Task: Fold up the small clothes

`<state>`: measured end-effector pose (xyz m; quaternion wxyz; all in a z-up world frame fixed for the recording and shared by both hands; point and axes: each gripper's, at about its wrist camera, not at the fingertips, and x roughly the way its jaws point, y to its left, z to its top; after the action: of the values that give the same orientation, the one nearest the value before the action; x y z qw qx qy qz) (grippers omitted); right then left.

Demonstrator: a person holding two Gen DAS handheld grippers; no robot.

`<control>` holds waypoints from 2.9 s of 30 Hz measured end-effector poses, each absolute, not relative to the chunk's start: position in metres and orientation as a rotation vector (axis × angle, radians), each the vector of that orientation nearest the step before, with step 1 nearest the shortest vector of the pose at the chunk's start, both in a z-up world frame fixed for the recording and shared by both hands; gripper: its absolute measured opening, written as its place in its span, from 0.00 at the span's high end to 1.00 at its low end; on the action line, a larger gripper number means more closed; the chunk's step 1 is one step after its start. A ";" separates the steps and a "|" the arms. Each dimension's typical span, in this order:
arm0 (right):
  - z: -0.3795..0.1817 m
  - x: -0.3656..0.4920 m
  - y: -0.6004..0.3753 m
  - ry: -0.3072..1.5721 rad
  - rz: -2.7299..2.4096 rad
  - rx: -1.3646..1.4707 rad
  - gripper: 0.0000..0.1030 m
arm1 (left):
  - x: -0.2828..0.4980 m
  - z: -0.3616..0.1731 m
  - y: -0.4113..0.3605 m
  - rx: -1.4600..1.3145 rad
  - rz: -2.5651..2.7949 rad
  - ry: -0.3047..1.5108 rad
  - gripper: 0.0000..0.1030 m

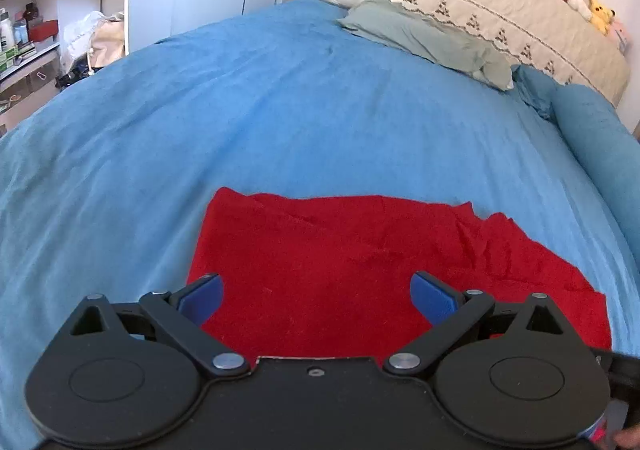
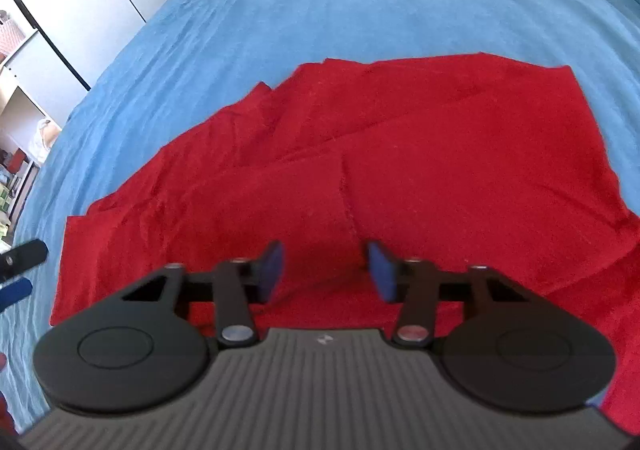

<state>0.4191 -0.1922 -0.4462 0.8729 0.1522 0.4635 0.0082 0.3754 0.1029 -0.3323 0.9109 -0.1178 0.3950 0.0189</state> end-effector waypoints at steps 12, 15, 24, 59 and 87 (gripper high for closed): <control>-0.445 0.429 -0.188 0.975 -0.047 0.333 0.77 | 0.386 -0.334 0.110 -0.253 0.012 0.818 0.01; -0.432 0.430 -0.187 0.938 -0.042 0.311 0.78 | 0.386 -0.331 0.109 -0.243 0.010 0.814 0.01; -0.347 0.420 -0.236 0.749 -0.075 0.273 0.78 | 0.386 -0.324 0.101 -0.223 -0.006 0.812 0.01; -0.469 0.407 -0.274 0.844 0.009 0.096 0.00 | 0.425 -0.405 0.040 -0.069 -0.194 0.915 0.00; -0.205 0.095 -0.309 0.619 0.007 0.074 0.00 | 0.133 -0.199 0.087 -0.101 -0.095 0.810 0.00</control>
<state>0.0948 -0.3091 -0.2055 0.9518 0.0363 0.3045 0.0037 0.1326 0.0871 -0.1987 0.9168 -0.0491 0.3936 -0.0460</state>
